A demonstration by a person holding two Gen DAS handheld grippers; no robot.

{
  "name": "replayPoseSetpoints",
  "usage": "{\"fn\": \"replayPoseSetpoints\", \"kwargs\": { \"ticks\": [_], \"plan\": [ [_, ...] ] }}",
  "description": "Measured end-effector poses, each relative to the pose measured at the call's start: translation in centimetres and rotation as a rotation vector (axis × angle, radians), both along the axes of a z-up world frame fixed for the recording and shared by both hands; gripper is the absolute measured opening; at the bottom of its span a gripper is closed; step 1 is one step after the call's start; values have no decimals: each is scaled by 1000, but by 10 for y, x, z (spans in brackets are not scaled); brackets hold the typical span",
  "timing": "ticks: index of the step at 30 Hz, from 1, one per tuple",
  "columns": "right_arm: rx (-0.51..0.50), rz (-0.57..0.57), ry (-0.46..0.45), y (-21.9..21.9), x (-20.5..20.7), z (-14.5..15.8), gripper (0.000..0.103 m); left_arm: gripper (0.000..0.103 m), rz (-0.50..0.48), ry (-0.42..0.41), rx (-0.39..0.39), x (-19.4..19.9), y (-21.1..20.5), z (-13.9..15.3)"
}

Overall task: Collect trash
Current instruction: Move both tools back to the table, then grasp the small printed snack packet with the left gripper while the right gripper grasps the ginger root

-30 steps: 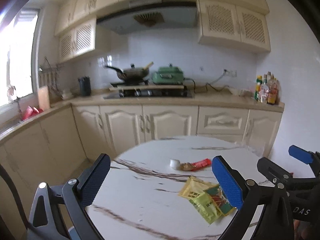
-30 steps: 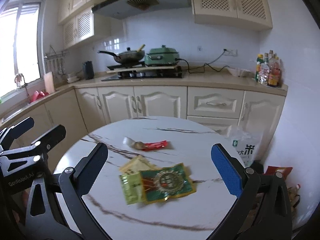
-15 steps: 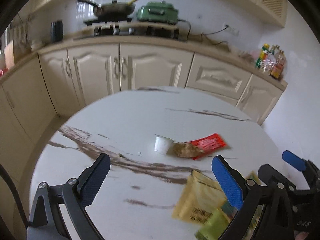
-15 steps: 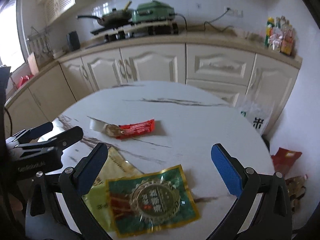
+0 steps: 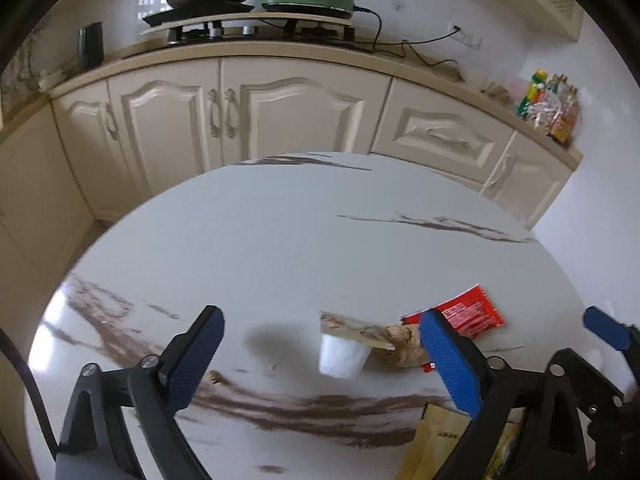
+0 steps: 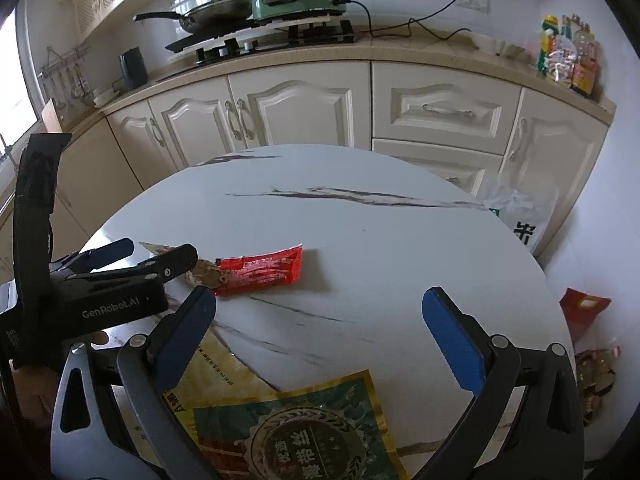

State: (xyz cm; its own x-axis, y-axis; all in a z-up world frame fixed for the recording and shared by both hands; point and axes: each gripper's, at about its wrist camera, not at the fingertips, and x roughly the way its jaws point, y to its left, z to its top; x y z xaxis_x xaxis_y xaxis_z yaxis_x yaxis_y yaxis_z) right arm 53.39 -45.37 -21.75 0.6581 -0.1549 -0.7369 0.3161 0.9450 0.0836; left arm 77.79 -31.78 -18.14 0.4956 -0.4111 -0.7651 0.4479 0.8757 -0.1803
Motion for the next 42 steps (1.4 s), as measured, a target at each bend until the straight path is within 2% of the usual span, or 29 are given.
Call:
{"fn": "replayPoseSetpoints", "kwargs": {
  "ticks": [5,8,11,13,15,17,18,20,22,23,24,25,29,33,40,42],
  "plan": [
    [5,-12,0,-3,1,2,103,71,-23,29,-68,20,5,3],
    [-5,-10,-5,-2,-1,6,103,72,15,-14,-82,13,23,5],
    [-5,-13,-10,-2,-3,8,103,72,31,-8,-63,17,27,3],
    [-3,-20,-9,-2,-3,8,103,72,10,0,-30,21,19,-1],
    [1,-24,-9,-3,-4,8,103,73,38,1,11,24,11,-7],
    [-1,-25,-4,-4,-4,8,103,72,67,0,3,24,7,-12],
    [-4,-24,-3,-3,-4,8,103,70,87,-7,24,19,4,-13],
    [-10,-18,2,-2,-3,8,103,70,74,-14,35,23,-5,-14],
    [-10,-17,7,0,-2,7,103,59,50,-27,60,10,-19,-20],
    [-9,-16,10,0,0,6,103,40,41,-36,73,0,-23,-23],
    [-9,-13,14,1,1,5,103,28,19,-43,85,-6,-28,-25],
    [-10,-12,20,2,3,4,103,26,14,-47,92,-8,-30,-28],
    [-33,21,64,13,16,-4,103,24,8,-28,60,-19,-15,-33],
    [-79,86,104,35,35,-12,103,24,30,-20,28,-33,25,-22],
    [-113,232,139,82,78,-24,103,24,67,-47,31,-68,80,1],
    [-116,263,164,92,88,-32,100,24,67,-36,19,-75,91,4]
  ]
}}
